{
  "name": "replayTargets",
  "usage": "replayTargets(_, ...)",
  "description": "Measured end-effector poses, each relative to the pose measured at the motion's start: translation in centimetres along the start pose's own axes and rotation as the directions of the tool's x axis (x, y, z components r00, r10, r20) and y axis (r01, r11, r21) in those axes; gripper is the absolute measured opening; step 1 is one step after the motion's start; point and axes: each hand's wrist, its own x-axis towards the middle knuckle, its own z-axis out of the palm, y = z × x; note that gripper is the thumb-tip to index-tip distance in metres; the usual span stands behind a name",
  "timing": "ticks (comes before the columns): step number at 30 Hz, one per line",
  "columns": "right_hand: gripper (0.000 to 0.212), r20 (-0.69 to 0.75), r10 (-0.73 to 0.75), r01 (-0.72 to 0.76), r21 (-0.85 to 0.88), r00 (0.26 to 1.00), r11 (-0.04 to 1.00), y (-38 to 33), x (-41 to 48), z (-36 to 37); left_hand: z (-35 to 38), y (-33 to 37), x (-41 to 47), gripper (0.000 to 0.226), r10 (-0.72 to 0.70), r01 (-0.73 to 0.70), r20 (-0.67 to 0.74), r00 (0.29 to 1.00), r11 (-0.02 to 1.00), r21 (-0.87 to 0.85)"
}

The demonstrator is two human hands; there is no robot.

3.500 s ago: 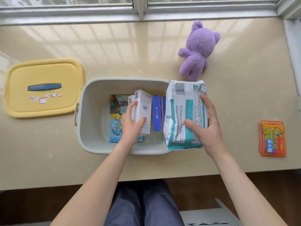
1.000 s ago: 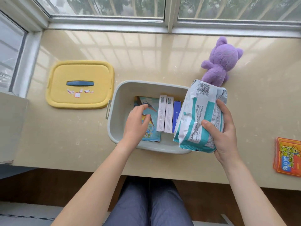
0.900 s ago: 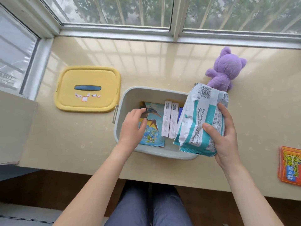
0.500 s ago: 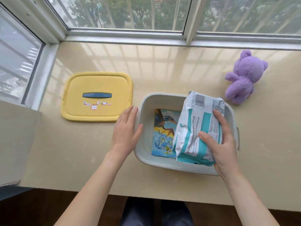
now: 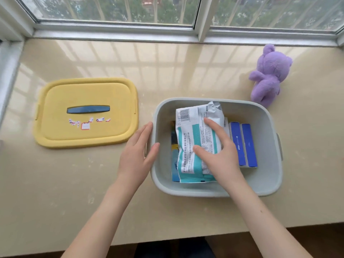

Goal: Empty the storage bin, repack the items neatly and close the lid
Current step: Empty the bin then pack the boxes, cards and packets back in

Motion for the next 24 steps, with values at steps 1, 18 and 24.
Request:
replayTargets(1,0.069,-0.001,0.006,-0.006,-0.042,1.0,0.999,0.1,0.0,0.5,0.0,0.0,0.0,0.057,0.002,-0.002,0.0,1.0,1.0,-0.005)
replayTargets(18,0.068,-0.031,0.101,-0.103,-0.514,0.994,0.851,3.4,1.6,3.1,0.2,-0.4,0.1,0.055,0.018,-0.018,0.0,1.0,0.999,-0.048)
replayTargets(24,0.067,-0.046,0.062,-0.077,-0.584,0.997,0.808,4.1,1.6,3.6,0.3,-0.5,0.1,0.053,0.025,-0.026,-0.009,1.0,0.998,-0.059)
